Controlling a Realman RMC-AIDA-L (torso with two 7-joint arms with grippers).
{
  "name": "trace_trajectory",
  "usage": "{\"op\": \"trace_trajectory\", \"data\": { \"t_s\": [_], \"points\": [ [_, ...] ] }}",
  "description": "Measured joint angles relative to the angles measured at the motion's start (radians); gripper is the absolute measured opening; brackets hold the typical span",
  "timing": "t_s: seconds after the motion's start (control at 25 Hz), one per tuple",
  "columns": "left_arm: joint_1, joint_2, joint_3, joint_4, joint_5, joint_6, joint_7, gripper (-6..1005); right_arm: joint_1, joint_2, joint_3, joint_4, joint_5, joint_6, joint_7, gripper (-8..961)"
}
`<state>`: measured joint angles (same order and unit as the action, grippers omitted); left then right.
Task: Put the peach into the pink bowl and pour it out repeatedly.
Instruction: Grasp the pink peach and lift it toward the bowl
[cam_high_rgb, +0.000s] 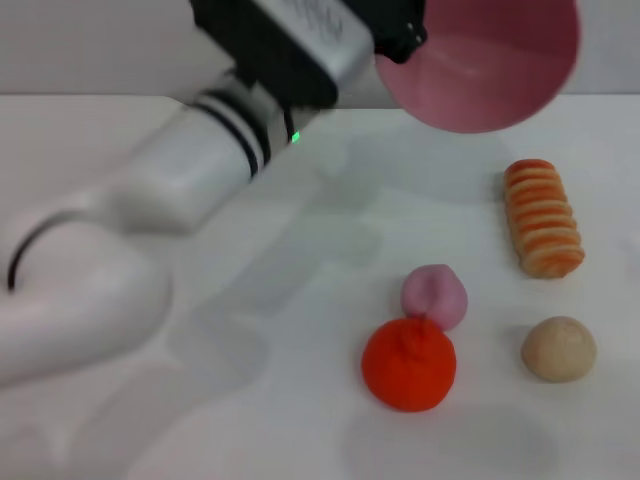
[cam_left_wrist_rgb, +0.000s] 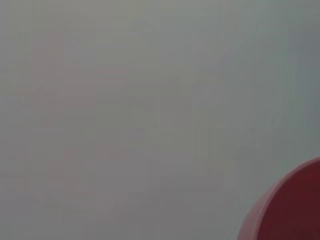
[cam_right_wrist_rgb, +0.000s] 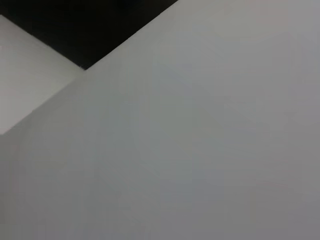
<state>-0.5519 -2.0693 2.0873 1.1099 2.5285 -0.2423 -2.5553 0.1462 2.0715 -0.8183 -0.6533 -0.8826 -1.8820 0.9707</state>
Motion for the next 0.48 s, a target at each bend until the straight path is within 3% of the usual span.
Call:
{"op": "trace_trajectory", "data": {
  "t_s": [0.08, 0.24, 0.4, 0.48],
  "points": [
    [-0.023, 0.0, -0.046, 0.01, -0.011, 0.091, -0.02, 88, 0.013, -0.001, -0.007, -0.012, -0.049, 0.003, 0.025, 479],
    [-0.119, 0.0, -0.245, 0.018, -0.111, 0.453, -0.042, 89, 0.054, -0.003, -0.004, -0.069, -0.222, 0.011, 0.118, 479],
    [-0.244, 0.004, -0.478, -0.056, -0.174, 0.795, -0.037, 90, 0.105, -0.004, -0.004, -0.206, -0.452, 0.013, 0.296, 479],
    [-0.271, 0.005, -0.548, -0.077, -0.17, 0.879, -0.031, 91, 0.135, -0.004, -0.013, -0.299, -0.577, 0.014, 0.42, 479]
  ]
}}
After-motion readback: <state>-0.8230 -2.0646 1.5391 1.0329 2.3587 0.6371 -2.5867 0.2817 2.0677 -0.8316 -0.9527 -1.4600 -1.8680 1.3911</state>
